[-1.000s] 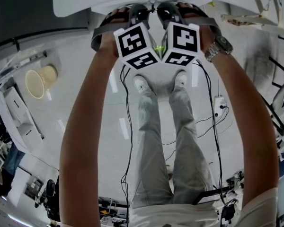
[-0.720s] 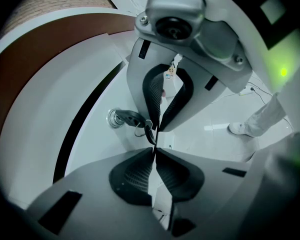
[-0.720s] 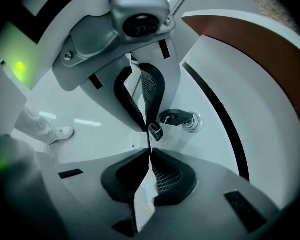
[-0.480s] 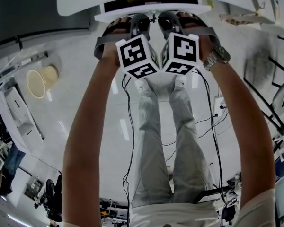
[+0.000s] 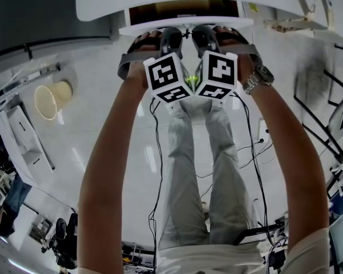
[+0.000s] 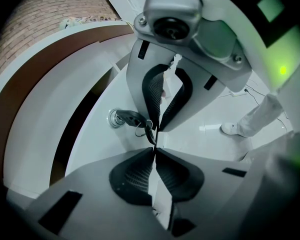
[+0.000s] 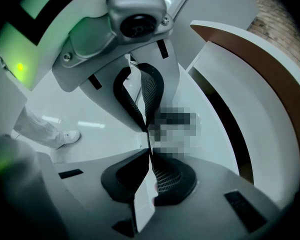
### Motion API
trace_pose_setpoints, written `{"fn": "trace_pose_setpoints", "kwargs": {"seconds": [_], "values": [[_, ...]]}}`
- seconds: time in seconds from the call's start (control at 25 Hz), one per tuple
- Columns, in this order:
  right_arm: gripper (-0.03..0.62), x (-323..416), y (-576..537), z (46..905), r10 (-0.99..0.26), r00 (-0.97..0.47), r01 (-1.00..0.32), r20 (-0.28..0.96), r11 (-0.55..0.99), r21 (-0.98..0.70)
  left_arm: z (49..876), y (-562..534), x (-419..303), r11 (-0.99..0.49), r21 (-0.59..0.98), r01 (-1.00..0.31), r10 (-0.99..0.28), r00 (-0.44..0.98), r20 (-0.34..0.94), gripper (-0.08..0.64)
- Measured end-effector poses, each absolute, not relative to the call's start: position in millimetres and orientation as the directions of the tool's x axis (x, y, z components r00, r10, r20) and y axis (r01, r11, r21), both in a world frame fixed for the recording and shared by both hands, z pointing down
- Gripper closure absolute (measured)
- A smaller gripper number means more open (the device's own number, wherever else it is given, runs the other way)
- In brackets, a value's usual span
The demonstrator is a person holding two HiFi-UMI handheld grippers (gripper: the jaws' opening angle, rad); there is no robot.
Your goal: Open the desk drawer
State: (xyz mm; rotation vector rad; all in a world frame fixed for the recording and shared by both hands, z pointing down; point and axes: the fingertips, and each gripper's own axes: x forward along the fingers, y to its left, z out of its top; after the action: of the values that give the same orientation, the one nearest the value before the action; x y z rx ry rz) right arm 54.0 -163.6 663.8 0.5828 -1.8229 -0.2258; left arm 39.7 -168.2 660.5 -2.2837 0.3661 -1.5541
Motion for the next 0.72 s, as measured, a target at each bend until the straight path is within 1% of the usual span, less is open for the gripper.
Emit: {"fn": "trace_pose_setpoints", "kwargs": {"seconds": [0.48, 0.6, 0.72], "values": [[0.554, 55.0, -160.5, 664.7, -0.488, -0.223, -0.283, 0.844, 0.861, 0.423, 661.1, -164.8, 40.5, -0.895, -0.445, -0.002, -0.415, 0.364, 0.834, 0.534], [0.552, 54.4, -160.2, 663.7, -0.491, -0.241, -0.288, 0.837, 0.860, 0.422, 660.8, -165.3, 41.4, -0.893, -0.450, -0.005, -0.421, 0.362, 0.832, 0.531], [0.551, 50.0, -155.5, 664.3, -0.463, -0.273, -0.293, 0.843, 0.875, 0.386, 660.4, -164.7, 40.4, -0.894, -0.448, -0.010, -0.419, 0.371, 0.829, 0.528]]}}
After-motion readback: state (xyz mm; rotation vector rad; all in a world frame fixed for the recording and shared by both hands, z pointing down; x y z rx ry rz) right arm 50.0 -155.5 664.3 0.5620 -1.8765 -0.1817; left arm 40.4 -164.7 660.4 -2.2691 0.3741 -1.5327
